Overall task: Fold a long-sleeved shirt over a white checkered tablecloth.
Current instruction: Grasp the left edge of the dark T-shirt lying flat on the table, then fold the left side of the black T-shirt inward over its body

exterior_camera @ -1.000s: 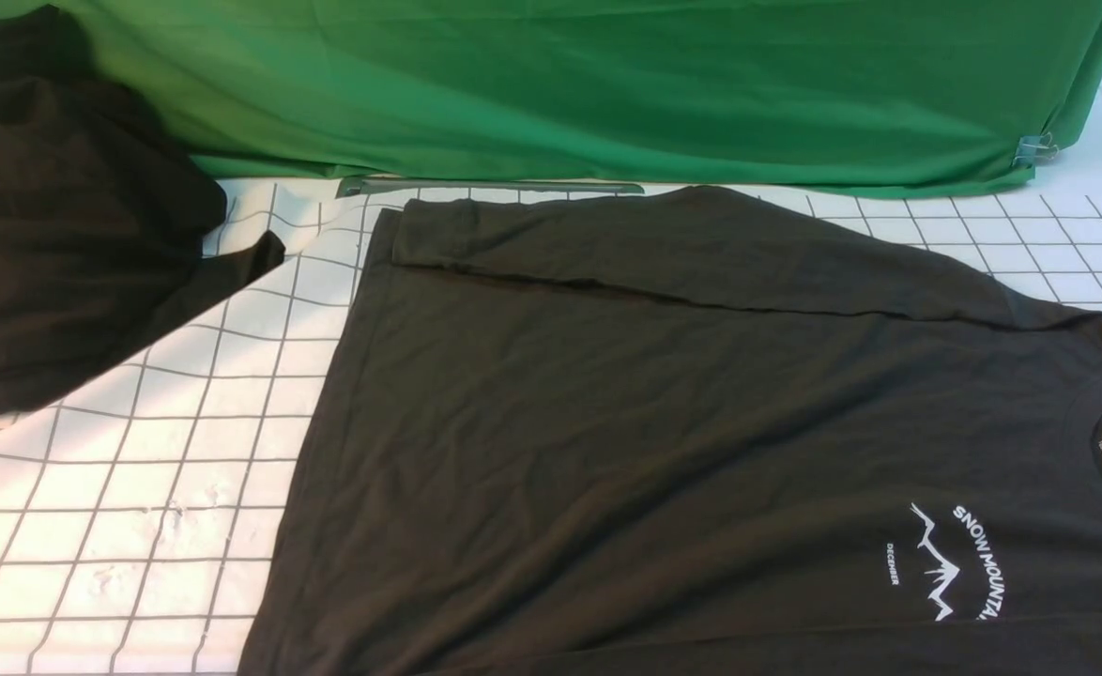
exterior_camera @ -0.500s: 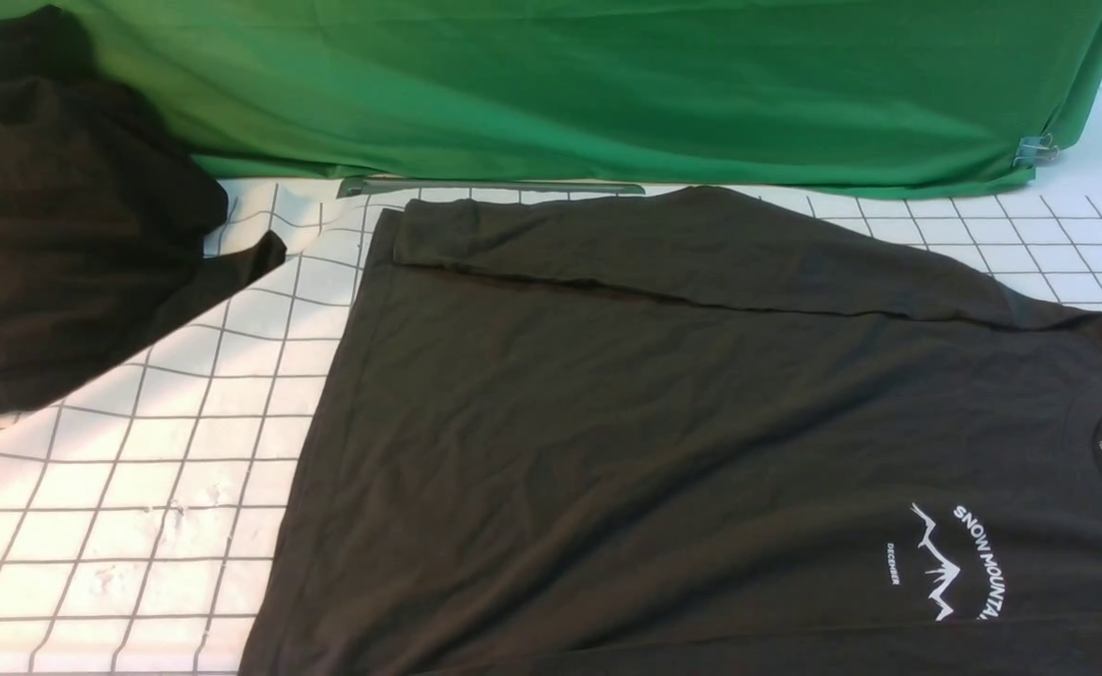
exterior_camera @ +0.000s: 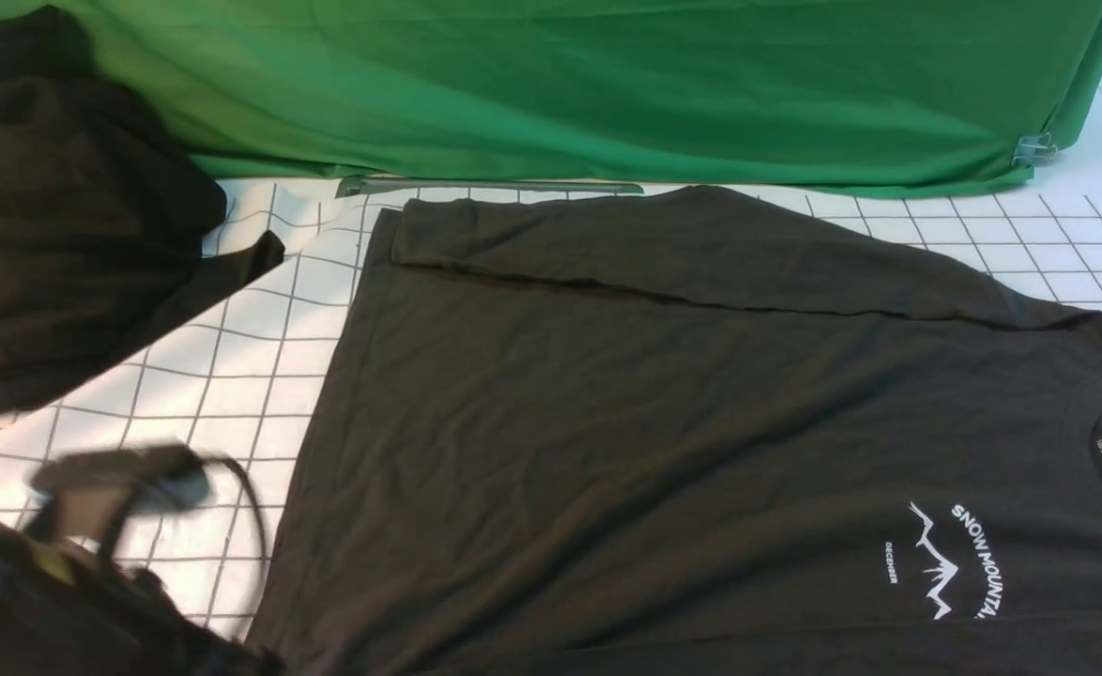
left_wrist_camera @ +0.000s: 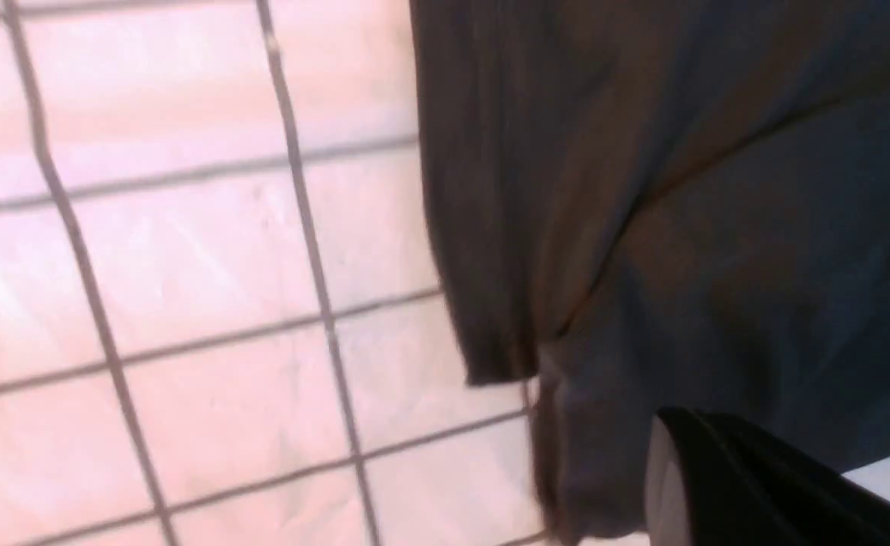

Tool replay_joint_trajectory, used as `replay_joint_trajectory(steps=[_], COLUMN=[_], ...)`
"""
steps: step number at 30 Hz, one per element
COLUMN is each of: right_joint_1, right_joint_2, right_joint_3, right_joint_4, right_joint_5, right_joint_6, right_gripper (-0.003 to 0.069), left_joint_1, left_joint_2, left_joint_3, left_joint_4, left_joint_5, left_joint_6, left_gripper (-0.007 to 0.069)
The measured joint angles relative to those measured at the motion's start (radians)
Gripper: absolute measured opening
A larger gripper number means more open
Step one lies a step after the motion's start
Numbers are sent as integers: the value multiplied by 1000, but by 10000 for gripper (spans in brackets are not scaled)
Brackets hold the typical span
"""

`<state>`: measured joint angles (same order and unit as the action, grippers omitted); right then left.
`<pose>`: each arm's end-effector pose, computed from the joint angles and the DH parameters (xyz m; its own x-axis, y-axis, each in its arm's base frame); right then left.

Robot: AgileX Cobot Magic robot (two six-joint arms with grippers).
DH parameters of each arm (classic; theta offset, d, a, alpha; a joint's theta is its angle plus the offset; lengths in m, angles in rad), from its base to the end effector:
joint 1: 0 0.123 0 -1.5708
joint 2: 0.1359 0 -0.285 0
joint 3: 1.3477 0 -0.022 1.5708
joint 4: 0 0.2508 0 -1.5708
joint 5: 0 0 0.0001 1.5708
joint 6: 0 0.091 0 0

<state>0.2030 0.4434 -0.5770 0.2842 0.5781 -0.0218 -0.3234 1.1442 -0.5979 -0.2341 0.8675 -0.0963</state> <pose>0.0816 0.0311 0.3254 -0.3915 0.1377 -0.9098 -0.2623 0.9310 0.2538 0.1614 -0.0711 0.2180 -0.9762 0.0711 -0.2049 0.1183 0.9663 -0.2287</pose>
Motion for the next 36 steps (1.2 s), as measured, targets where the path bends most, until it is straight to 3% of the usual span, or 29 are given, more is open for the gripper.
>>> replay_joint_trajectory(steps=[3,6,9,16,19,21,24,26,28,30,36], right_joint_1=[34,51,55,55,55,55,55,55,55,55,55], right_joint_2=[148,247,277,292,292,292,292,292,292,292,292], right_joint_3=[-77,-97,-96,-82,-82,-81,-81,-81,-81,-81,-81], right_joint_4=[-2,1,1,5,5,5,6,6,6,8,7], right_joint_5=[111,146,148,112,99,96,89,85,85,85,85], right_joint_6=[-82,-113,-121,-127,-127,-128,-128,-128,-128,-128,-128], right_gripper=[9,9,9,10,10,10,10,10,10,10,14], left_joint_1=[-117,-167,-173,-174,-174,-174,-174,-174,-174,-174,-174], left_joint_2=[35,54,67,165,201,217,228,232,232,232,234], left_joint_3=[2,4,4,4,4,4,4,4,1,-28,-172], left_joint_4=[169,246,251,225,190,166,145,132,128,127,129], left_joint_5=[-6,-52,-110,-183,-188,-185,-183,-182,-175,-130,16], left_joint_6=[-200,-271,-265,-181,-165,-143,-126,-108,-100,-80,12], left_gripper=[-6,9,43,312,391,403,367,293,208,64,19])
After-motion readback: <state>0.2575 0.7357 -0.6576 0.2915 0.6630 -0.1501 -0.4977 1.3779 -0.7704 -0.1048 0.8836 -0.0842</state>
